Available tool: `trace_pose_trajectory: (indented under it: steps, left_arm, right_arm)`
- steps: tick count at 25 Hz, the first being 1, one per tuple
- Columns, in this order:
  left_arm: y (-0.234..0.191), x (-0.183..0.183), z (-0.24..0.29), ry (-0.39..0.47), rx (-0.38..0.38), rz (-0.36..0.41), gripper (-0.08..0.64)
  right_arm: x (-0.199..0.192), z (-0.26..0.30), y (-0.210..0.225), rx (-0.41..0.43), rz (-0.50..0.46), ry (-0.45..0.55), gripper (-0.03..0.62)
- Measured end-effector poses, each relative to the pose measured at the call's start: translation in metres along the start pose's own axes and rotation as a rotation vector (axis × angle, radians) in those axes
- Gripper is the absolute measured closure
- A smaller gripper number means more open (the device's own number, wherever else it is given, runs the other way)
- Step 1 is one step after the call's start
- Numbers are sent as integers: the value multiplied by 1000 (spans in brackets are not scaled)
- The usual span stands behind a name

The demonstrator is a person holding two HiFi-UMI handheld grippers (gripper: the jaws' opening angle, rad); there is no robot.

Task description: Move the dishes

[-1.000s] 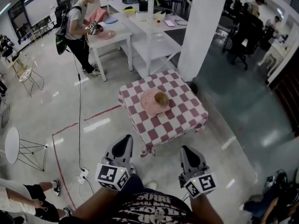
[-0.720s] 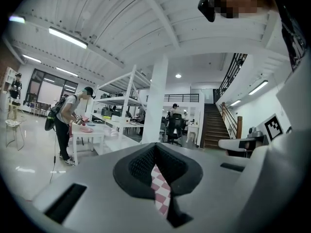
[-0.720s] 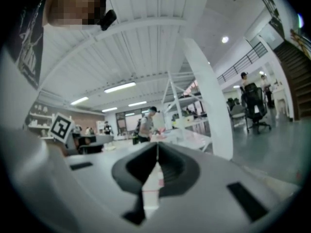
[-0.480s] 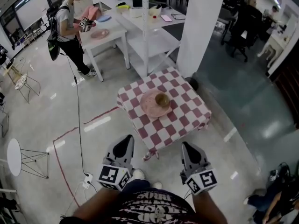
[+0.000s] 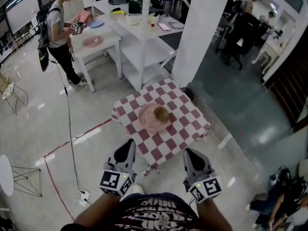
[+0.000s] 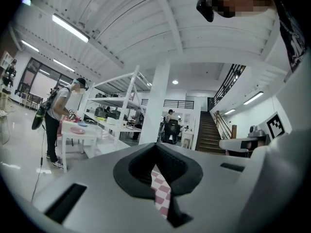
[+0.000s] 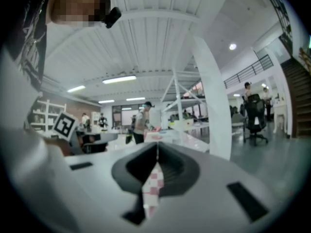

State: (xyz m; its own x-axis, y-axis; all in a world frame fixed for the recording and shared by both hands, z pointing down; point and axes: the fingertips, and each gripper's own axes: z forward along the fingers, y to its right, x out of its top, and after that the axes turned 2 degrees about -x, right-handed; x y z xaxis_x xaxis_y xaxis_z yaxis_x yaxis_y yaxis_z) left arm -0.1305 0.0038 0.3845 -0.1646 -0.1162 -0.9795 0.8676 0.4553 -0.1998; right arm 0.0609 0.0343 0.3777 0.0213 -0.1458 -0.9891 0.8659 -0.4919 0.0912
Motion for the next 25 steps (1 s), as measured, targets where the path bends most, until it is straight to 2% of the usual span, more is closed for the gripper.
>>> trace_pose_trajectory:
  steps: [3,9,13,18,25]
  left_arm:
    - [-8,-3,6,6,-34,1,529]
    - [-17,-12,14,-11,-46,-37,529]
    - [-30,-24,22,-37,-20,-66,529]
    - [-46,-30,42,-71,23,-49,529]
    - [-57,-40,85,-129,86,-14,529]
  right_arm:
    - [-2,5,-7,-21,-13,-1,558]
    - [-5,18,-11,-17,-31,-23,558]
    - [-13,32,-4,-17,-11,-52,558]
    - [-30,62,7,27,19,-86,558]
    - [-42,114,48,99,59,-104,558]
